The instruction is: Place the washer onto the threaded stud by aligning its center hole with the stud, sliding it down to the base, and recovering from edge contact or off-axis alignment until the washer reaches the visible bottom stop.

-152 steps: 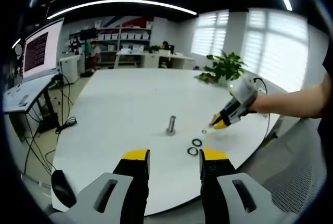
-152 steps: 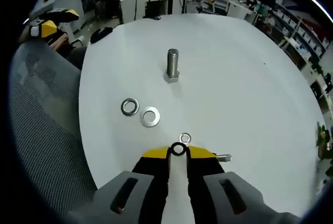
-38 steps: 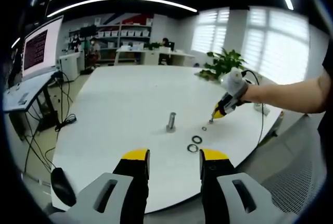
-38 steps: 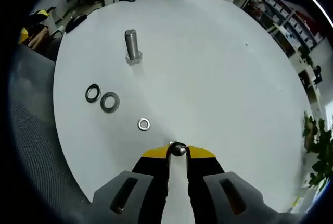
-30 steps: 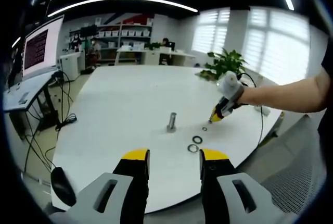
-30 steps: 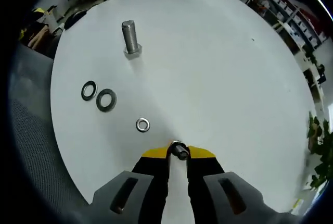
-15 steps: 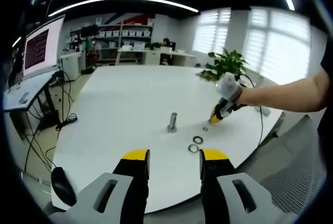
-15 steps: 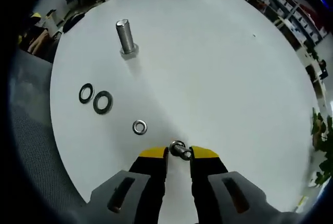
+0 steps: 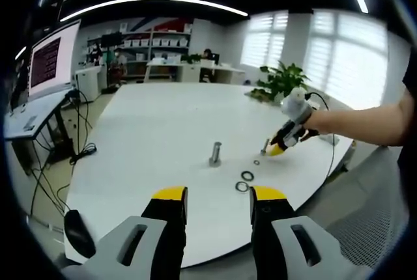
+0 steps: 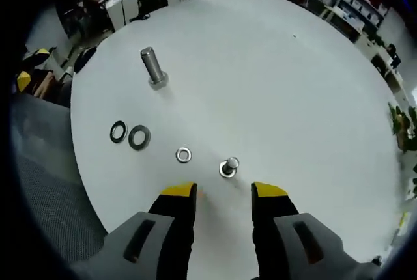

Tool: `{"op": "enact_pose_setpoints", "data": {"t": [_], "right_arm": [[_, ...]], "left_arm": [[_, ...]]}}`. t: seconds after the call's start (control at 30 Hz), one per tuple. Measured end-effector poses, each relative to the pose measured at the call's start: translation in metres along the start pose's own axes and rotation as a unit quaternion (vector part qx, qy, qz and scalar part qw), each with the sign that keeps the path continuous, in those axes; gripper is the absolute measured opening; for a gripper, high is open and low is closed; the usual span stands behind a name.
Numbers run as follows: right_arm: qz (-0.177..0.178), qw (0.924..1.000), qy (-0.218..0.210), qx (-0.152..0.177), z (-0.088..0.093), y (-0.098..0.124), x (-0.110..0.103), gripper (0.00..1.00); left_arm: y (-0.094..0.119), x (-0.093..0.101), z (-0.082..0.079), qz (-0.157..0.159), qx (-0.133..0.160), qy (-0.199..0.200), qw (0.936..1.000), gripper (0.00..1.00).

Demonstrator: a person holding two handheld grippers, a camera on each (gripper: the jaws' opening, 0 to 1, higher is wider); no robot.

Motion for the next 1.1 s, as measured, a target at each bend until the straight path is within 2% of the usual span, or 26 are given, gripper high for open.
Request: {"op": "enact_pose_setpoints", "data": {"t": [0.23, 0.57, 1.1], "right_arm": [[-0.015, 0.9998, -0.012, -0.007, 0.010, 0.004, -0.013, 0.35], [-0.028, 0.9993, -0.025, -0.004, 0.015, 0.011, -0.023, 0.32], [-0.062, 0.9981, -0.006, 0.001, 0.014, 0.010, -0.042, 0.25]], "left_arm": [[0.001, 0.001, 0.000, 0.001, 0.003, -0.001, 1.0000, 0.36], [0.001, 0.002, -0.001, 0.006, 0.005, -0.003, 1.0000, 0.36], [0.000, 0.003, 0.000, 0.009, 0.005, -0.005, 0.9999, 0.37]]}}
Point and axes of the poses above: the point that each gripper's makers call its tool centre point, and the gripper's own axes: y roughly backward along the fingers, x roughly to its right, z roughly out of its underside, the point moved 8 cm from there along y, roughly backward along the fingers, and after that the axes turned 8 degrees about y, right-handed, at the moved point
